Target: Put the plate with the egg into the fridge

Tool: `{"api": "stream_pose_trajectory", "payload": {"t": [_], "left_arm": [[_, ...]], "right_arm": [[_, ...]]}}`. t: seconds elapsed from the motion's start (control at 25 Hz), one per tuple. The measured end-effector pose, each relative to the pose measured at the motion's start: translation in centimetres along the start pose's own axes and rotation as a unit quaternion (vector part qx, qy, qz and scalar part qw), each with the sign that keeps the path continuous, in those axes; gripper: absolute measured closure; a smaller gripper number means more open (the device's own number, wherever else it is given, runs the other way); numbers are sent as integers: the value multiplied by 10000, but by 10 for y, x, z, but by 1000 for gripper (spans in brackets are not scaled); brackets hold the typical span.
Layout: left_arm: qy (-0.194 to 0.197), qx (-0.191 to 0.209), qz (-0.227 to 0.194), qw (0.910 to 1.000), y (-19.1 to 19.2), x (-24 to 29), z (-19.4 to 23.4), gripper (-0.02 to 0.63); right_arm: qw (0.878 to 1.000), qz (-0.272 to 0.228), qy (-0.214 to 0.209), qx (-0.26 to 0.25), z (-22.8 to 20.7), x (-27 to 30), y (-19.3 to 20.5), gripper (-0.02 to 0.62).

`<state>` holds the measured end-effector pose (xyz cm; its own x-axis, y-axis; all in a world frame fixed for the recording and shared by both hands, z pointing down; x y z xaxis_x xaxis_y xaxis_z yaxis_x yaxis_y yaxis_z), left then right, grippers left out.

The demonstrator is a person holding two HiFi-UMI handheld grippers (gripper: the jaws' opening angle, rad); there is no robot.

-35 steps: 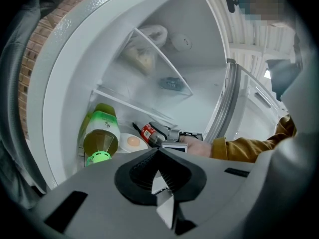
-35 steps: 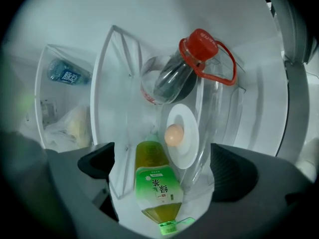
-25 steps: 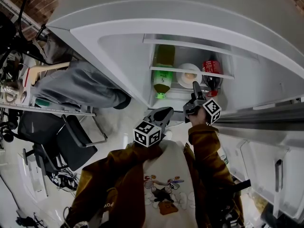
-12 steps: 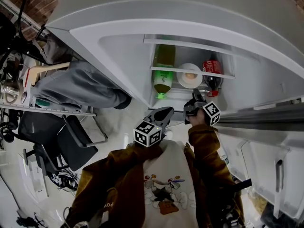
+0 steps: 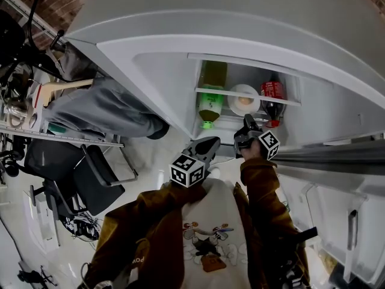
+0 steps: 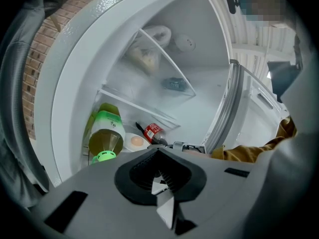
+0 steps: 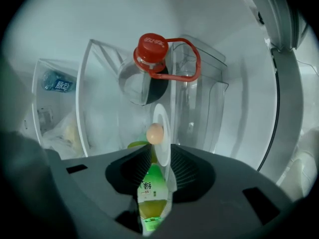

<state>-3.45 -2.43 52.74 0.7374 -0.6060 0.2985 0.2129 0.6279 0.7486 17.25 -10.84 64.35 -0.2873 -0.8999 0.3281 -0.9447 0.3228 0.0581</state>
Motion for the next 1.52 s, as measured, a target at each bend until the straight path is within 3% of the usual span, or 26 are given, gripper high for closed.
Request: {"api": "stream_pose_trajectory", "payload": {"t": [0.52, 0.64, 1.52], "left_arm": [[-21, -15, -12, 10000, -3, -1, 4, 600], [-36, -17, -21, 10000, -4, -2, 6, 600], [-113, 30, -71, 9999, -11, -6, 13, 600]], "right_arm": [[9996, 32, 271, 85, -7, 10, -1, 488], [9991, 17, 412, -36, -8, 10, 0, 577], [9998, 20, 182, -80, 1, 33, -9, 583]]}}
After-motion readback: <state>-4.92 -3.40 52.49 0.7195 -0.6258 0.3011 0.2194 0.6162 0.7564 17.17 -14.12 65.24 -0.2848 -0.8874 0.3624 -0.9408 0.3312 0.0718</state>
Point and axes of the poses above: the fingertips, and each gripper's own axes: x forward along the fingers, z to its left, y out of its underside, the point moved 7 cm from there along -x, backward along the fingers, and after that the axes turned 9 degrees about -x, right-handed, at the moved point
